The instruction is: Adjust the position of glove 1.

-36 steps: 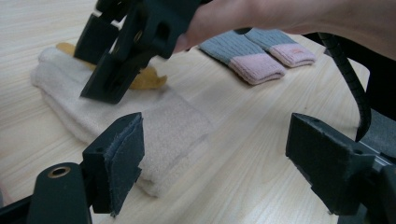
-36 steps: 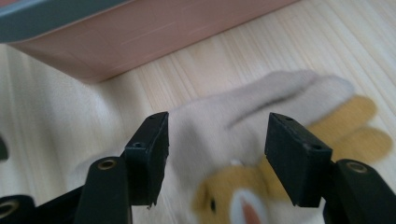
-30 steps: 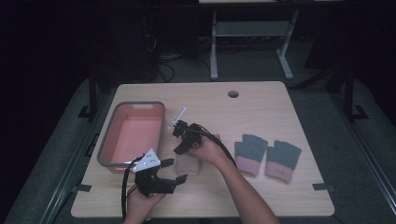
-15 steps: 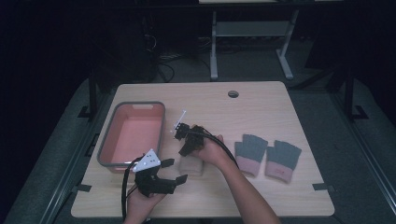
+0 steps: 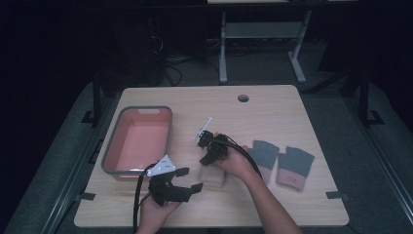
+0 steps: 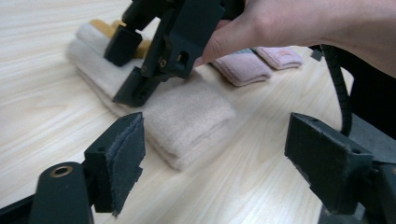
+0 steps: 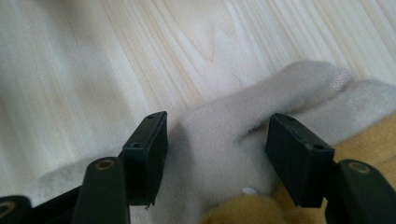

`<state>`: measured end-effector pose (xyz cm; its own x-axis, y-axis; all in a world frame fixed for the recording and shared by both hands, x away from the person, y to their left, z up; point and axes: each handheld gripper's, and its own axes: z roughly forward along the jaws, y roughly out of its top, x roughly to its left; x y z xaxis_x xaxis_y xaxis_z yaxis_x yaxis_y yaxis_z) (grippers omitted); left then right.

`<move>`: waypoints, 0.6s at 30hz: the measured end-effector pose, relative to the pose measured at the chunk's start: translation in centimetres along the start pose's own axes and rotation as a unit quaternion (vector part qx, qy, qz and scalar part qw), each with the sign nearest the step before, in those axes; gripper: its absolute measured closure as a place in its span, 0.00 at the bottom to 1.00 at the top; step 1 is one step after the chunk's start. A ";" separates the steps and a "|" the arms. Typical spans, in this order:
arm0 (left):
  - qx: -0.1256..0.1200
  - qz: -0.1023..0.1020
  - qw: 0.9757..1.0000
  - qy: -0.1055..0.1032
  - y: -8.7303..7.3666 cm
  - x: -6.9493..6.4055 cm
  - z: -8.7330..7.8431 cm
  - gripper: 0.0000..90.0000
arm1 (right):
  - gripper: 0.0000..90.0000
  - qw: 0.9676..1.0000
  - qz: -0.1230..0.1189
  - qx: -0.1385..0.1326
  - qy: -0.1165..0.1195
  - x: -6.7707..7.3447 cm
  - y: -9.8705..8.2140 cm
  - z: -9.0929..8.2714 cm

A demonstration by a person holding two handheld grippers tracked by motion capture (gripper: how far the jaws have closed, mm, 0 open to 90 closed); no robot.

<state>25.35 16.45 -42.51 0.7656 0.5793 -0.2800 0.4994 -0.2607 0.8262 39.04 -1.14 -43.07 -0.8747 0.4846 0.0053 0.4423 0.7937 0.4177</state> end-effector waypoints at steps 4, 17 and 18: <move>0.007 -0.006 1.000 0.004 0.5 0.0 0.6 0.24 | 0.33 0.999 0.028 -0.030 0.006 -0.3 -0.7 -1.4; 0.043 -0.062 0.997 0.014 2.1 1.0 3.9 0.25 | 0.29 0.984 0.149 -0.088 0.030 -2.7 -5.4 -4.9; 0.044 -0.068 0.997 0.016 2.2 1.1 4.1 0.25 | 0.29 0.983 0.157 -0.090 0.032 -2.8 -5.8 -5.1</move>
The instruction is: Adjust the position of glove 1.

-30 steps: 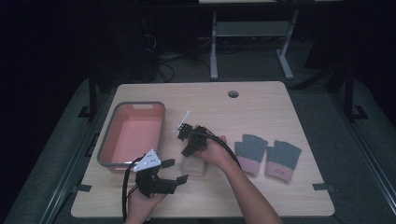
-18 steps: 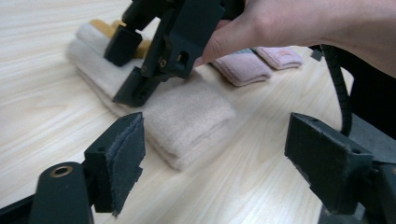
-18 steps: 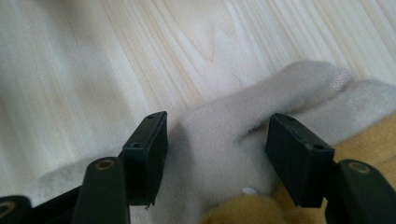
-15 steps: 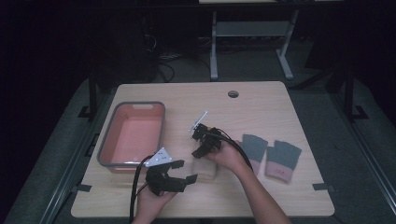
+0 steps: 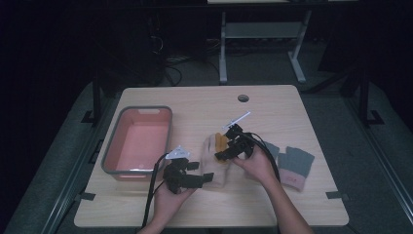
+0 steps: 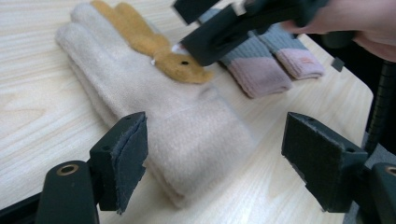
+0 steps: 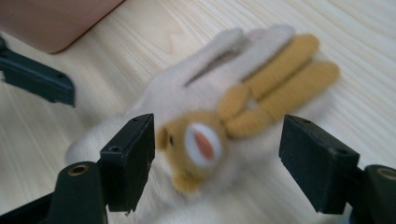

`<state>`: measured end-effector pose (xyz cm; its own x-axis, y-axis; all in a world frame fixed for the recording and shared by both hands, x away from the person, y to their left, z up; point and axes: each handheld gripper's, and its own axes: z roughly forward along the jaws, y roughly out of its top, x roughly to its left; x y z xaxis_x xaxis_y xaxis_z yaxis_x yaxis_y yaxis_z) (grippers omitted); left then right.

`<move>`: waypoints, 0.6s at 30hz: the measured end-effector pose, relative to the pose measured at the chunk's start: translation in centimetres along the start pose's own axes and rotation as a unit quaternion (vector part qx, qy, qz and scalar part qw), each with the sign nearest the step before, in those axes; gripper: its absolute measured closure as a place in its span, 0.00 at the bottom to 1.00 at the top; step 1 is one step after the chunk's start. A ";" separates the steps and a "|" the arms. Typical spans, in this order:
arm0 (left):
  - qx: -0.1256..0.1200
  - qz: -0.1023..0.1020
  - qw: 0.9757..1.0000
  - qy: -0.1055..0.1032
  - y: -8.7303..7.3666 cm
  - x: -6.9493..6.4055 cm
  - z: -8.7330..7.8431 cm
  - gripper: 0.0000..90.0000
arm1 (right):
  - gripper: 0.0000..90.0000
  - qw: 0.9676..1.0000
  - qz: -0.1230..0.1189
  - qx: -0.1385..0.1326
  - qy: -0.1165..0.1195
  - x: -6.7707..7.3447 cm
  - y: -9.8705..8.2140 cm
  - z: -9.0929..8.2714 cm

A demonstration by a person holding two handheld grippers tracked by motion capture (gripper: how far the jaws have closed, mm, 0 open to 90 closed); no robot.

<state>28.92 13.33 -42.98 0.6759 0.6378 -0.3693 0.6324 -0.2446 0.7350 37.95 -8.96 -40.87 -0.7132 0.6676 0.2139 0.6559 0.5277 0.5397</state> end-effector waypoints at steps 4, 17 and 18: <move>0.005 -0.016 1.000 0.009 0.2 0.3 0.6 0.26 | 0.29 1.000 0.021 -0.019 0.007 -0.4 -1.1 -0.7; 0.042 -0.053 0.997 0.035 0.0 1.4 2.0 0.33 | 0.33 0.995 0.090 -0.014 0.040 -0.8 -3.4 0.2; 0.044 -0.059 0.997 0.031 0.0 1.5 2.1 0.33 | 0.35 0.993 0.107 -0.017 0.048 -0.9 -3.8 0.5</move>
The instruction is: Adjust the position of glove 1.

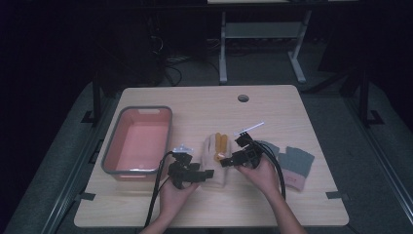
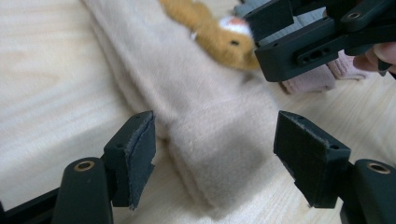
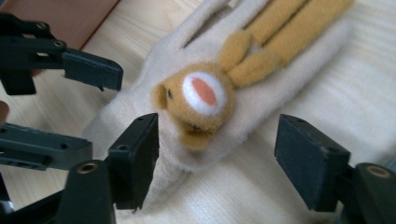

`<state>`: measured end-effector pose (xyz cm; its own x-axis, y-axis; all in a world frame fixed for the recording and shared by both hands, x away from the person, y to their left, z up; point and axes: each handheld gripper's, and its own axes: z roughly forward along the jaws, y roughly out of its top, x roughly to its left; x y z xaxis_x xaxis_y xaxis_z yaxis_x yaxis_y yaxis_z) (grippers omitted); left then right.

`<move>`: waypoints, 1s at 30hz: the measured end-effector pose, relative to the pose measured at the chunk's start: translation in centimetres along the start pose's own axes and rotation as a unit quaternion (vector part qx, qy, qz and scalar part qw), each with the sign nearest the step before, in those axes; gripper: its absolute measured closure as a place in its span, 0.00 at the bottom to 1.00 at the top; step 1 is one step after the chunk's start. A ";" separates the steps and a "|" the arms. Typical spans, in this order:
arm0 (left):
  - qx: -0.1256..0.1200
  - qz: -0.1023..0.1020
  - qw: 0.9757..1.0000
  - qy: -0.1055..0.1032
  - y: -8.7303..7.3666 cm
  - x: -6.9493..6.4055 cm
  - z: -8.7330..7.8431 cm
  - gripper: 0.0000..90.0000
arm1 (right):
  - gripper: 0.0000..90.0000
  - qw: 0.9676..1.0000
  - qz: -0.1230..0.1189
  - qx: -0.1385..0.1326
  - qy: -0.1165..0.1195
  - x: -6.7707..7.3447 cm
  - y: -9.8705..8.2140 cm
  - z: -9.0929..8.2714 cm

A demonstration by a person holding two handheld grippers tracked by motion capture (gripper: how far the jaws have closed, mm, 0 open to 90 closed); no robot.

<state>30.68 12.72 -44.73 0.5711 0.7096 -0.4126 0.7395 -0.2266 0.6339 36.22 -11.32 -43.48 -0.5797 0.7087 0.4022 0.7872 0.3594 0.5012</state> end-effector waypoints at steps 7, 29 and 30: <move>0.022 -0.021 1.000 -0.009 -0.4 0.5 0.9 0.34 | 0.39 1.000 0.029 0.007 0.005 -0.3 -0.7 1.1; 0.056 -0.019 0.998 -0.034 -0.1 1.1 1.6 0.52 | 0.66 0.995 0.092 -0.028 0.018 0.5 -1.6 2.9; 0.056 -0.020 0.998 -0.036 0.0 1.2 1.6 0.54 | 0.69 0.995 0.093 -0.030 0.020 0.5 -1.6 3.0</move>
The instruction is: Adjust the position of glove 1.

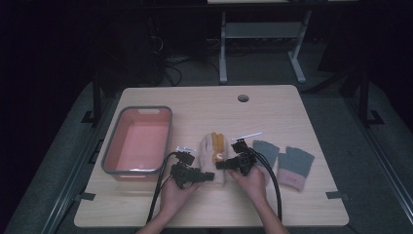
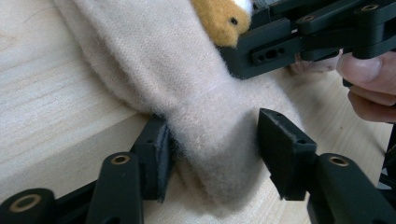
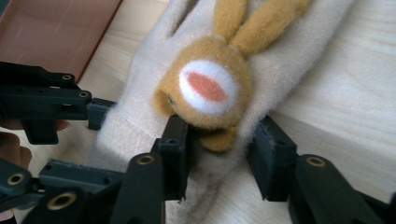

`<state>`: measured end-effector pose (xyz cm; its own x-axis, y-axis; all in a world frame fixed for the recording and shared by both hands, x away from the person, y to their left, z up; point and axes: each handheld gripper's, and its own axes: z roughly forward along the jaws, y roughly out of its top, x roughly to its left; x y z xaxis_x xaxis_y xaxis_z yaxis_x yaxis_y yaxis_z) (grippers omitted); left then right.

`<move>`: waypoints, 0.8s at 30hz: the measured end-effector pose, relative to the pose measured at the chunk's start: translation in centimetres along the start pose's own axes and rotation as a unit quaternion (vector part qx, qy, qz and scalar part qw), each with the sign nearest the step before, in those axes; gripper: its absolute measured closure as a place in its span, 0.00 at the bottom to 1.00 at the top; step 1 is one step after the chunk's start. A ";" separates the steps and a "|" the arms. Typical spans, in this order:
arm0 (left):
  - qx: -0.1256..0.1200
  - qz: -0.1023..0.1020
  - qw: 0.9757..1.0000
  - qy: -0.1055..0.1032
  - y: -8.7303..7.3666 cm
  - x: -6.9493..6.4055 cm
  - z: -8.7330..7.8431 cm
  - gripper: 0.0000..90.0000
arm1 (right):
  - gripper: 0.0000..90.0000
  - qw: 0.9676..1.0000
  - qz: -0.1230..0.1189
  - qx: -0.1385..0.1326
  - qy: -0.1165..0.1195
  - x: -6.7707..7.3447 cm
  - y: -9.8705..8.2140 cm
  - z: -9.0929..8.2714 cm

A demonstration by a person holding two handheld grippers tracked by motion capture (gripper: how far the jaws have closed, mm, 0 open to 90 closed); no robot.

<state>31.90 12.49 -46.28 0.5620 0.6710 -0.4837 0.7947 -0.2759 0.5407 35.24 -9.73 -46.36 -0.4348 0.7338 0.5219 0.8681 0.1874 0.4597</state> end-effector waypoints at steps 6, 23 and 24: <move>0.005 -0.012 1.000 -0.015 0.3 0.5 0.2 0.61 | 0.74 1.000 0.007 0.001 0.006 0.0 0.0 0.3; -0.014 -0.026 0.999 -0.035 0.3 0.9 0.3 0.74 | 0.90 0.999 0.010 0.002 0.038 -0.6 0.1 0.1; -0.015 -0.027 0.999 -0.036 0.3 0.9 0.3 0.74 | 0.90 0.999 0.013 0.003 0.039 -0.6 0.1 0.0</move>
<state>32.69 12.83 -46.72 0.5343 0.6328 -0.5605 0.8176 -0.2184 0.5328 35.61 -10.11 -46.61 -0.4287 0.6849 0.5892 0.8810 0.1722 0.4407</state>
